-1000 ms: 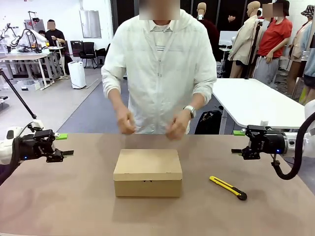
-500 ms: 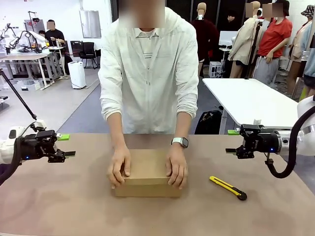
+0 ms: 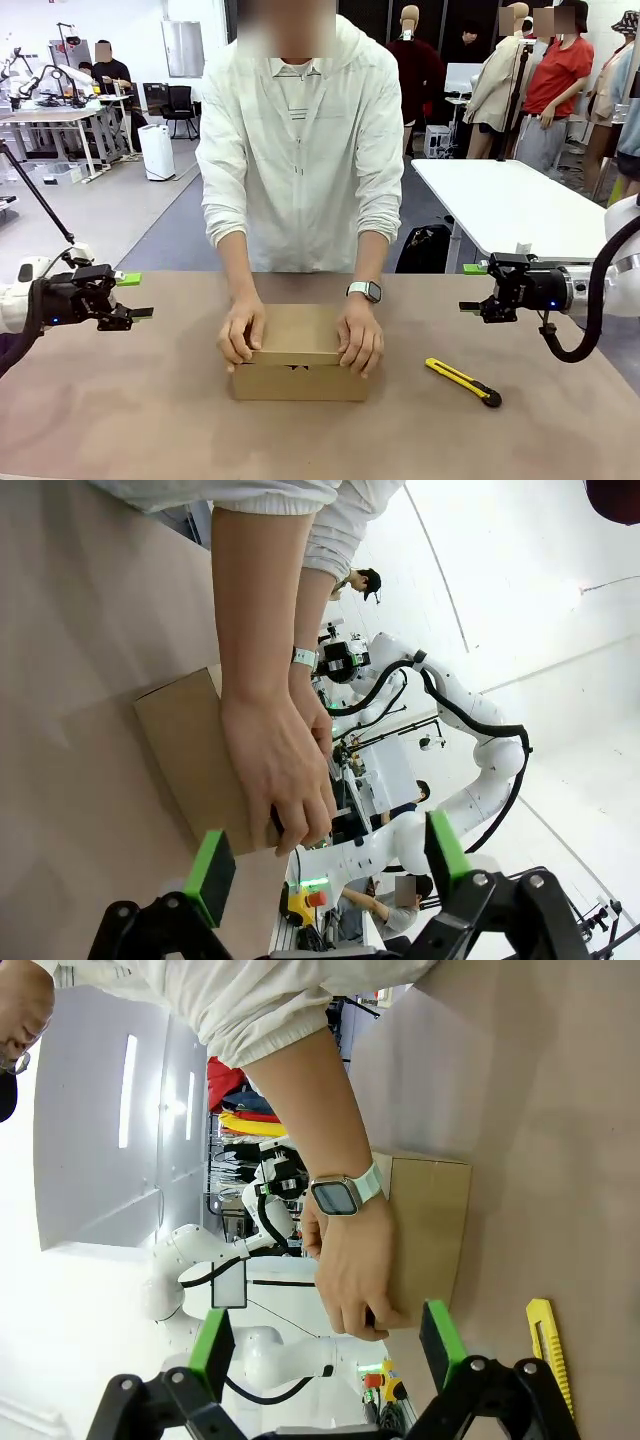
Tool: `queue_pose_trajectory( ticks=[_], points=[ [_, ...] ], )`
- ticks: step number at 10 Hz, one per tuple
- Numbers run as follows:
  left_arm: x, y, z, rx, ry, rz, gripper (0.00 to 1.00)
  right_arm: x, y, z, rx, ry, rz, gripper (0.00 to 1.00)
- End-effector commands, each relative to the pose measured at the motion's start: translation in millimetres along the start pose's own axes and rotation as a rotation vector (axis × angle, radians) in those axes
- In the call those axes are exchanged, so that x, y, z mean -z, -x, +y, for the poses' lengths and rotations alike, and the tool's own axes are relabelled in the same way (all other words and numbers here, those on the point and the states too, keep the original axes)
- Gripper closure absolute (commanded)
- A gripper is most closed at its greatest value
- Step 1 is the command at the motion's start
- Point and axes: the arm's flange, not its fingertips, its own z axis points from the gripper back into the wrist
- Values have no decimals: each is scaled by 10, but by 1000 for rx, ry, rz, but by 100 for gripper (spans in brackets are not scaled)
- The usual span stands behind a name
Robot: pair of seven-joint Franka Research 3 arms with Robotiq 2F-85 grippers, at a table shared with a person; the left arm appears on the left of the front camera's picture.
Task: Pack the items into the box.
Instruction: Close the Mailer Box.
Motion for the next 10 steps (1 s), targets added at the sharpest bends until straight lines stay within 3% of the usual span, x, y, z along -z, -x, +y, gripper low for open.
queue_pose_trajectory(
  ticks=[1, 10],
  points=[
    [-12, 8, -43, 8, -4, 9, 0, -6, 5, 49, -2, 1, 14, 0],
    [-12, 8, -43, 8, -4, 9, 0, -6, 5, 49, -2, 1, 14, 0]
  ],
)
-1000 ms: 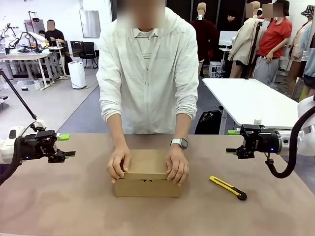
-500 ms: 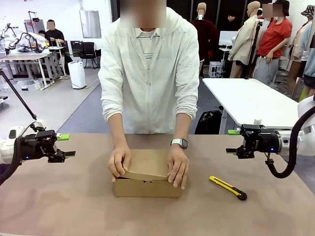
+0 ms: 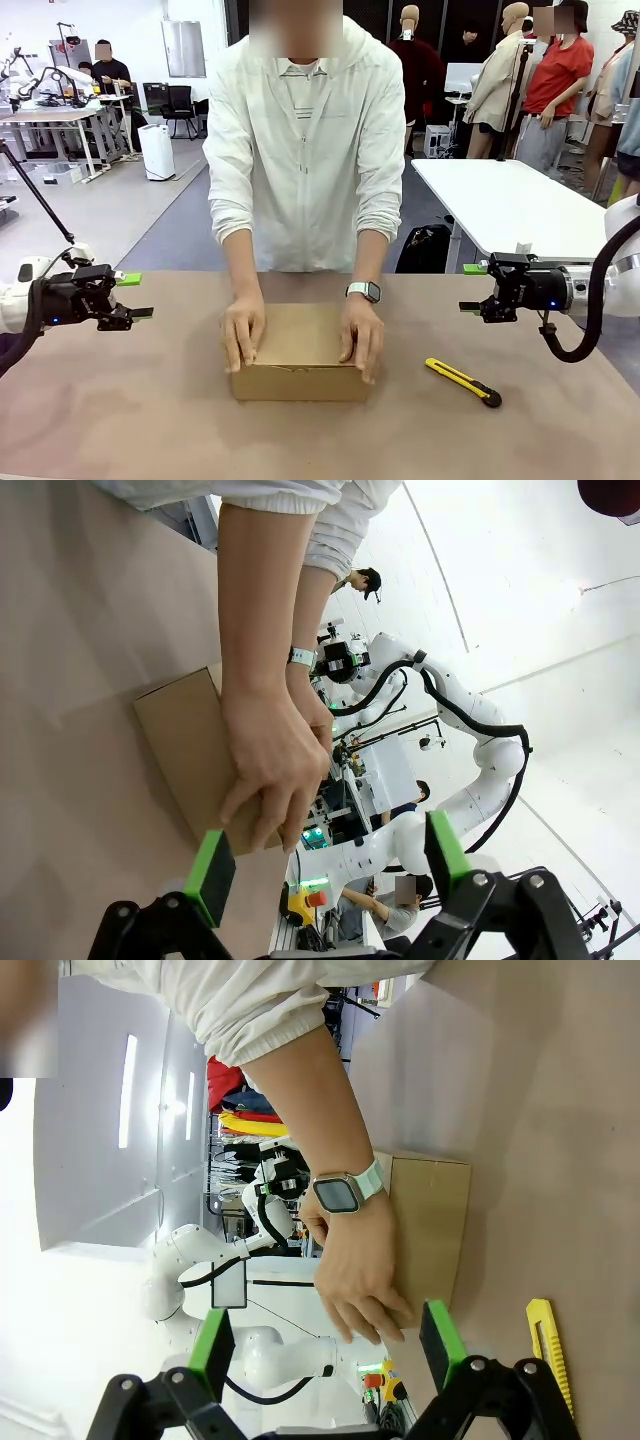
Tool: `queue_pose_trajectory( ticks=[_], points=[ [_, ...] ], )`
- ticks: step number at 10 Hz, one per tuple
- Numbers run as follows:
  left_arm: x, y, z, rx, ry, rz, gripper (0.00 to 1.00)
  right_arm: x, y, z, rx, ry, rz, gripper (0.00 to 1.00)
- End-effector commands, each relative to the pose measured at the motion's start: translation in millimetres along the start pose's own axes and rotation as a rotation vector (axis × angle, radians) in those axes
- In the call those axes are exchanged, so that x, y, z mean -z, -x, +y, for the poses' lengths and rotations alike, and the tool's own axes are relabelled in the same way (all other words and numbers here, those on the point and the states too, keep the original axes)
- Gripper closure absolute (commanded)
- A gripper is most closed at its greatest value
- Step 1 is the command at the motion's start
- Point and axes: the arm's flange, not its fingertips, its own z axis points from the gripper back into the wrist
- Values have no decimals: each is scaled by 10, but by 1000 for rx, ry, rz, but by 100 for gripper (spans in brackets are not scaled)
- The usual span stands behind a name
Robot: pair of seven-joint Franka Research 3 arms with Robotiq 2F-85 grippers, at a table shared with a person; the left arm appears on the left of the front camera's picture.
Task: Pack the items into the box.
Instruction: Close the Mailer Box.
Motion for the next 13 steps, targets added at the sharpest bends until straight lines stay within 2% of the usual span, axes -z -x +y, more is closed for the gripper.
queue_pose_trajectory(
  ticks=[1, 13],
  points=[
    [-12, 8, -43, 8, -4, 9, 0, -6, 5, 49, -2, 1, 14, 0],
    [-12, 8, -43, 8, -4, 9, 0, -6, 5, 49, -2, 1, 14, 0]
  ],
)
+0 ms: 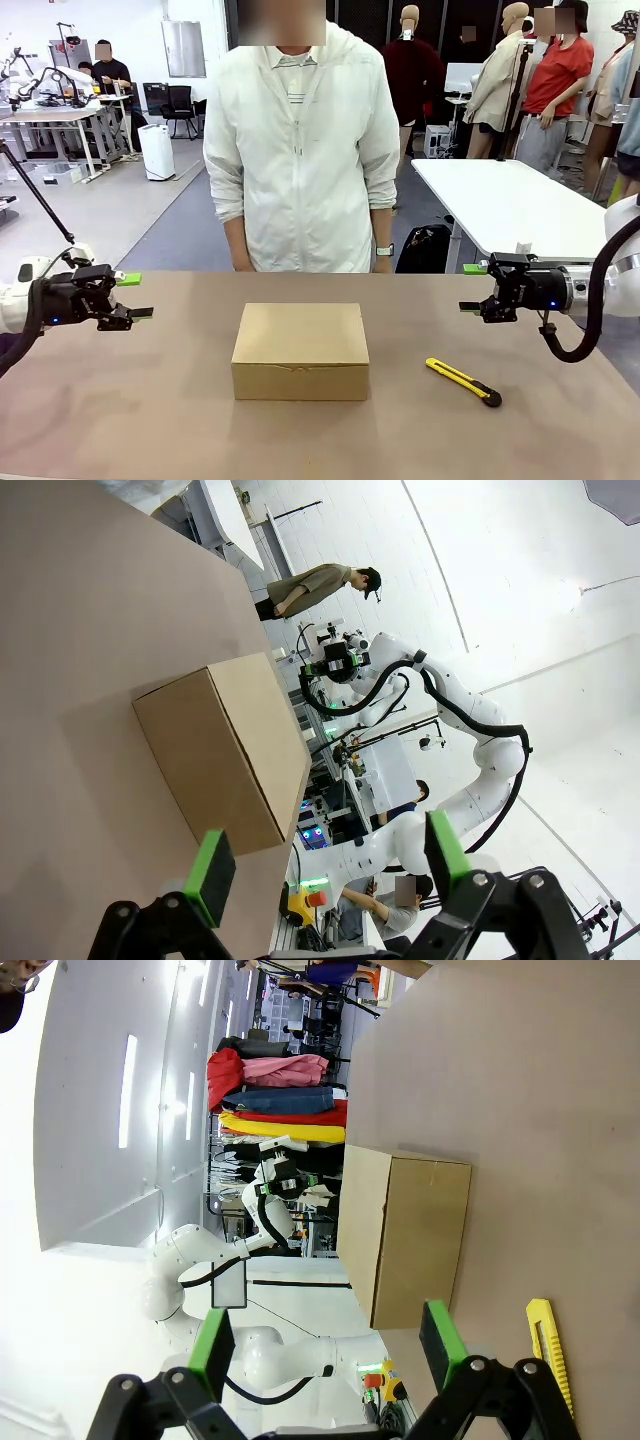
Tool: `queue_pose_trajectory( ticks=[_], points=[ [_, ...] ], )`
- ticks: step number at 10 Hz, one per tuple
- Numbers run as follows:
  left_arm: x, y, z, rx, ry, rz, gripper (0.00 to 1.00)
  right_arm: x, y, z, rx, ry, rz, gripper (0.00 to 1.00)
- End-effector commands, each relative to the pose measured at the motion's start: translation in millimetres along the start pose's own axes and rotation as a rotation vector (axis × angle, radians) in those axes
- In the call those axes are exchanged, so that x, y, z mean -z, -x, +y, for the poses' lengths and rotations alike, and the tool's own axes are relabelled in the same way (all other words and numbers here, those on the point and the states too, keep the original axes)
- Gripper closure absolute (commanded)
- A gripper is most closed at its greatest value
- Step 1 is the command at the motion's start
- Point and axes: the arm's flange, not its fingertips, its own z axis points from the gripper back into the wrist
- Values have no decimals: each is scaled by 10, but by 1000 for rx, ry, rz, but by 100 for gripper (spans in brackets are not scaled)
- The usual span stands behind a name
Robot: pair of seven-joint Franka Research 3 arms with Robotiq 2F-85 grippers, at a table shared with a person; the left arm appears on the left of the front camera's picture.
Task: Pack the items into the box.
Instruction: Close the Mailer Box.
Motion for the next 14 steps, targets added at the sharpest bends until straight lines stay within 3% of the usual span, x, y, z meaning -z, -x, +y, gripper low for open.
queue_pose_trajectory(
  ticks=[1, 14],
  points=[
    [-12, 8, -43, 8, -4, 9, 0, -6, 5, 49, -2, 1, 14, 0],
    [-12, 8, -43, 8, -4, 9, 0, -6, 5, 49, -2, 1, 14, 0]
  ],
)
